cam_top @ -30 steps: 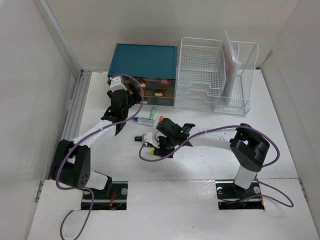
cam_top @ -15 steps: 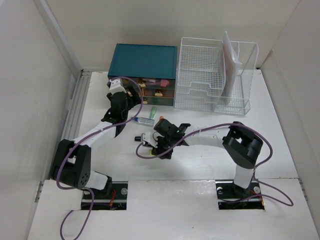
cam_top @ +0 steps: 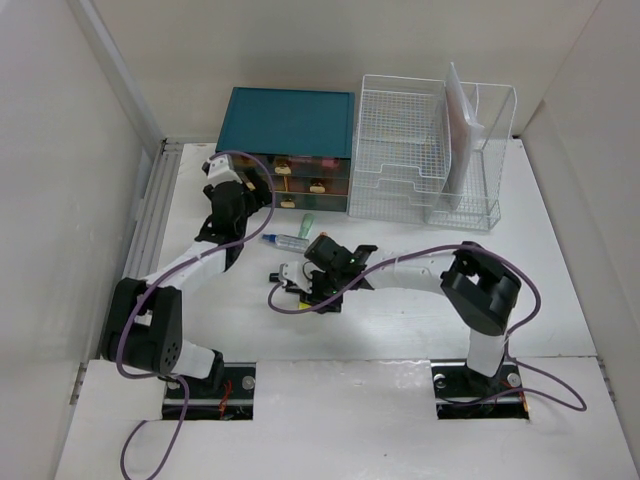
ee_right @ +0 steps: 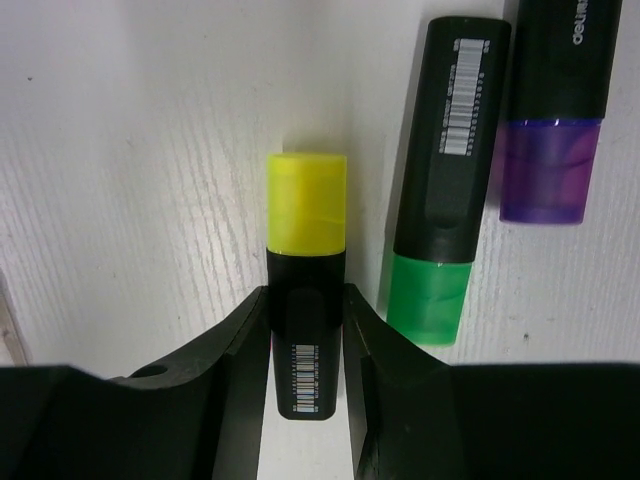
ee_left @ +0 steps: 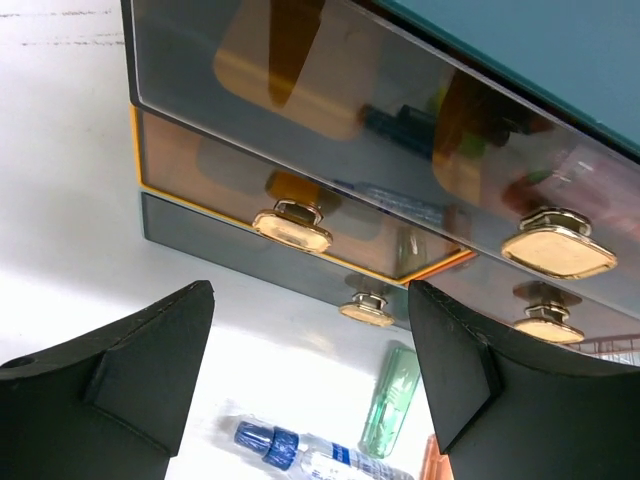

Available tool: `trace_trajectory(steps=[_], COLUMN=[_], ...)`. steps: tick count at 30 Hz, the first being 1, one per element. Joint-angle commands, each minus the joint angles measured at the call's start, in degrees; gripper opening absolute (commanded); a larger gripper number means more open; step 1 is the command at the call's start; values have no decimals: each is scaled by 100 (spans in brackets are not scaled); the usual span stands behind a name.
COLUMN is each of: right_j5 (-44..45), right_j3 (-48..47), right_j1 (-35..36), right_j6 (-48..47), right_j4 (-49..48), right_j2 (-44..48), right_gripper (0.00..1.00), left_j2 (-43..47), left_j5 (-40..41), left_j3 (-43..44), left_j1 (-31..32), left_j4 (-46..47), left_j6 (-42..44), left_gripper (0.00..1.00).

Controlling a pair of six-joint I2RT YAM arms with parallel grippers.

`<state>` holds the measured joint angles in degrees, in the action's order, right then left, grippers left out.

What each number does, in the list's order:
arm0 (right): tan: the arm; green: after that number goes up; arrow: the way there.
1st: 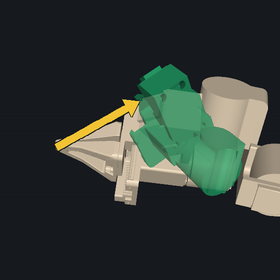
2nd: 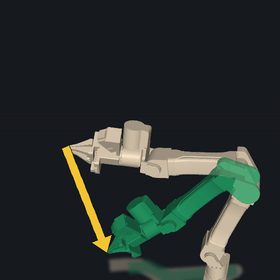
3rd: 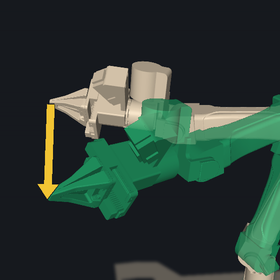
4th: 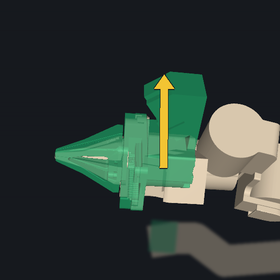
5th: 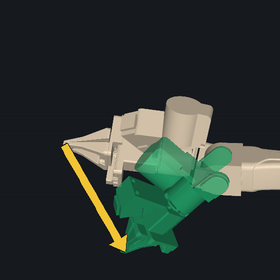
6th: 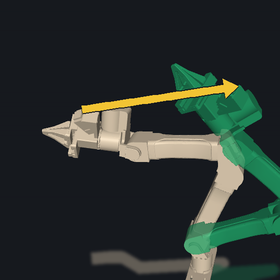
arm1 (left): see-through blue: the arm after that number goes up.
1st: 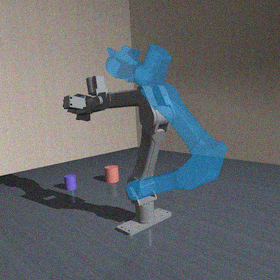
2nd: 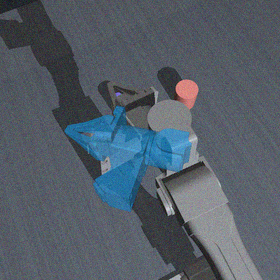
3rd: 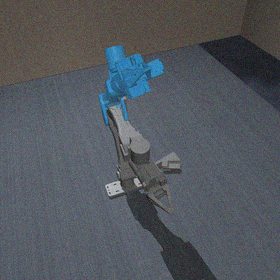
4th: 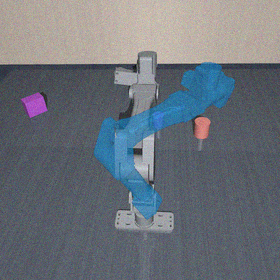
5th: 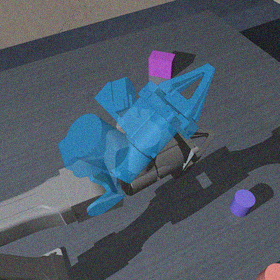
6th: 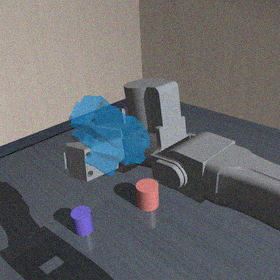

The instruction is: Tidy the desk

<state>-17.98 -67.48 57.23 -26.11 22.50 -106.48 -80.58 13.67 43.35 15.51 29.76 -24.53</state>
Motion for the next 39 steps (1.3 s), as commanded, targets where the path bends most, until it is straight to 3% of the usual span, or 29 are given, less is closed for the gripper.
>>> trace_trajectory(steps=[1, 13, 20, 29, 39], right_j5=[-48, 364, 752, 436, 163], right_j3=[-177, -230, -283, -283, -283], right_j1=[25, 25, -493, -1372, -1820], right_j6=[-35, -140, -140, -140, -140], right_j4=[184, 237, 184, 184, 237], right_j2=[486, 1278, 1832, 2192, 2430], right_gripper=[0, 0, 0, 0, 0], left_j2=[-28, -432, -845, -1003, -1057], left_j5=[-233, -673, -805, -857, -1612], left_j3=[130, 24, 129, 130, 24], left_j1=[-74, -469, -470, -522, -997], left_j4=[302, 653, 821, 1005, 1559], left_j6=[-69, -16, 36, 36, -87], left_gripper=[76, 75, 73, 73, 73])
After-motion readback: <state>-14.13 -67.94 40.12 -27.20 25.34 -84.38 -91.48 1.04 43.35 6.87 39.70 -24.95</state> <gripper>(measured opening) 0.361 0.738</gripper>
